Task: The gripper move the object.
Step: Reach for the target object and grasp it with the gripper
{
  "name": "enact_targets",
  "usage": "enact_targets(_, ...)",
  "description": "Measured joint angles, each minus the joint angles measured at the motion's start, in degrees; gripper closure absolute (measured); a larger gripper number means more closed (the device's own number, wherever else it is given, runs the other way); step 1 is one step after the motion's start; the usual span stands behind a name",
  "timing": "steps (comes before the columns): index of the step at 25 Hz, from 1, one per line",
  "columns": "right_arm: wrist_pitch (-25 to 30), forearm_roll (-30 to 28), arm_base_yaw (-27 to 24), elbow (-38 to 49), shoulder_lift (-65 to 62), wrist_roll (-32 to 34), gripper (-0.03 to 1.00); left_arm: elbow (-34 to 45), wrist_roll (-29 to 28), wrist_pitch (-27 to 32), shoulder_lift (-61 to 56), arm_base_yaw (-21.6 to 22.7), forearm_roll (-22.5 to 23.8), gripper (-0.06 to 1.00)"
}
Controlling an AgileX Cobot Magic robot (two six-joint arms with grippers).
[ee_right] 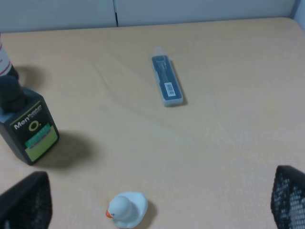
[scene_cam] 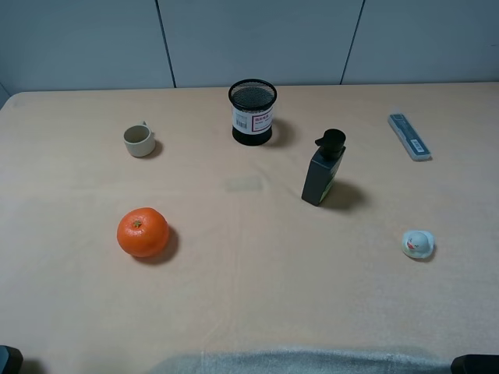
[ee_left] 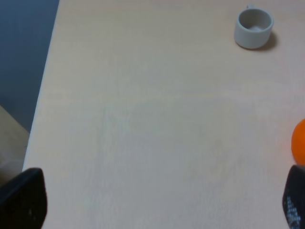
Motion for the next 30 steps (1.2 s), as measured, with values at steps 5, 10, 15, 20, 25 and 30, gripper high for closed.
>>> enact_targets(5,0.0,0.0,0.0,0.0,0.0,0.0,0.28,0.0,0.0,0.0,0.0,0.0,0.0,-0.05)
enact_targets(10,0.0,0.2,0.0,0.0,0.0,0.0,0.28,0.0,0.0,0.0,0.0,0.0,0.0,-0.05)
enact_targets(15,0.0,1.6,0.0,-0.4,4.8,0.0,0.28,0.0,0.0,0.0,0.0,0.0,0.0,-0.05)
enact_targets(20,0.1,2.6,0.0,-2.9,14.9,0.0,0.28,0.0,0.0,0.0,0.0,0.0,0.0,-0.05)
enact_targets(25,0.1,3.0,0.0,-6.0,24.8,0.0,0.28,0.0,0.0,0.0,0.0,0.0,0.0,-0.05)
enact_targets(30,0.1,3.0,0.0,-8.3,33.1,0.0,0.28,0.0,0.0,0.0,0.0,0.0,0.0,-0.05)
